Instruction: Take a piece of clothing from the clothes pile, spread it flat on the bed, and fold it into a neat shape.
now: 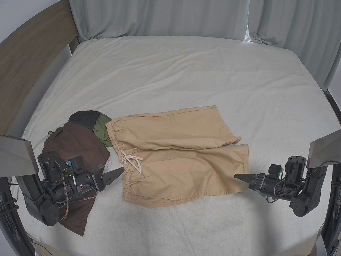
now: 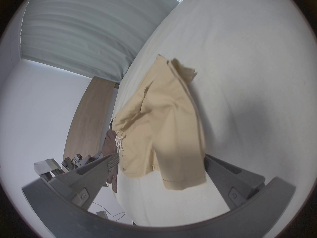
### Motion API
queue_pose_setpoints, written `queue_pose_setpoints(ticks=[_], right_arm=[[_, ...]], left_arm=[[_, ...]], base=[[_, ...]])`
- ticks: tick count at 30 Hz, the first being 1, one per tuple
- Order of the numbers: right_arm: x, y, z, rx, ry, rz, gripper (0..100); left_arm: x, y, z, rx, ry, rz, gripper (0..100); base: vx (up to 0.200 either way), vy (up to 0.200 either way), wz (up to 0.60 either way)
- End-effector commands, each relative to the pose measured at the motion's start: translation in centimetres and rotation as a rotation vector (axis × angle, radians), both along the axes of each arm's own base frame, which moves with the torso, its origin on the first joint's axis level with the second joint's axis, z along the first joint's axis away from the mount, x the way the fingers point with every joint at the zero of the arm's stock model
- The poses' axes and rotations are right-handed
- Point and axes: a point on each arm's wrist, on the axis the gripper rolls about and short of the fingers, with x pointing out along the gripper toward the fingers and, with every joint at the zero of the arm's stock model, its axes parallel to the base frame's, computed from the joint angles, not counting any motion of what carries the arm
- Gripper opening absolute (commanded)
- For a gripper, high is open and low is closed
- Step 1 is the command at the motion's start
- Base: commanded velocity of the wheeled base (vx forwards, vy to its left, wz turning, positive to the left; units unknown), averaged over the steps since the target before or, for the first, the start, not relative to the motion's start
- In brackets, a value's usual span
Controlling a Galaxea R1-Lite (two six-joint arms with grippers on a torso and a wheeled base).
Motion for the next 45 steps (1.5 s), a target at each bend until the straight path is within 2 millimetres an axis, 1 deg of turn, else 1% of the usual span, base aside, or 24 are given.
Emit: queue_pose_setpoints(ticks=[1,6,10,12,16,17,18,22,23,24,27,31,34,35,40,45], right_arm=[[-0.3,-0.9,1.4,0.008,-0.038,-0.031,100],[-0.6,-1.6,1.8,0.012,-0.042,-0.043,100],[-1.4,-2.4,2.3,0.034,-0.034,-0.016,100],[-1.8,-2.6,2.1,0.042,-0.018,-0.002,100],[-1.8,-3.1,1.6,0.019,-0.02,-0.003,100],[-1.7,-3.5,0.9,-0.012,-0.02,-0.006,100],[-1.7,-3.5,0.7,-0.019,-0.02,-0.006,100],[-1.8,-4.5,-3.0,-0.157,-0.009,0.042,100],[-1.8,-4.5,-3.3,-0.164,-0.008,0.046,100],[-1.9,-4.5,-4.2,-0.191,-0.002,0.065,100],[-1.8,-4.4,-5.2,-0.197,0.015,0.076,100],[-1.2,-4.4,-5.2,-0.197,-0.003,0.074,100],[-1.2,-4.5,-5.2,-0.196,-0.005,0.073,100],[-1.2,-4.5,-5.2,-0.196,-0.005,0.073,100],[-1.2,-4.4,-5.2,-0.196,-0.004,0.075,100],[-1.2,-4.5,-5.1,-0.196,-0.007,0.073,100]], left_arm=[[0.0,0.0,0.0,0.0,-0.002,0.0,100],[0.0,0.0,0.0,0.0,0.0,0.0,100],[0.0,-0.1,-0.1,0.002,0.003,-0.005,100],[0.0,-0.1,-0.3,0.014,0.003,-0.008,100],[0.0,-0.1,-0.6,0.025,0.008,-0.01,100],[0.0,-0.1,-0.6,0.025,0.008,-0.01,100],[0.0,-0.1,-0.6,0.025,0.008,-0.01,100],[0.1,-0.1,-0.6,0.025,0.007,-0.01,100],[0.1,-0.1,-0.6,0.025,0.005,-0.01,100],[0.0,-0.1,-0.6,0.025,0.008,-0.01,100],[0.0,-0.1,-0.6,0.025,0.008,-0.012,100],[0.0,-0.2,-0.9,0.026,0.021,-0.014,100],[0.0,-0.3,-1.5,0.029,0.044,-0.016,100],[0.0,-0.3,-2.3,0.028,0.076,-0.016,100],[0.0,-0.3,-4.7,0.035,0.168,-0.025,100],[0.1,-0.4,-6.3,0.038,0.22,-0.041,100]], base=[[0.0,0.0,0.0],[0.0,0.0,0.0],[0.0,0.0,0.0],[0.0,0.0,0.0],[0.0,0.0,0.0],[0.0,0.0,0.0],[0.0,0.0,0.0],[0.0,0.0,0.0],[0.0,0.0,0.0],[0.0,0.0,0.0],[0.0,0.0,0.0],[0.0,0.0,0.0],[0.0,0.0,0.0],[0.0,0.0,0.0],[0.0,0.0,0.0],[0.0,0.0,0.0]])
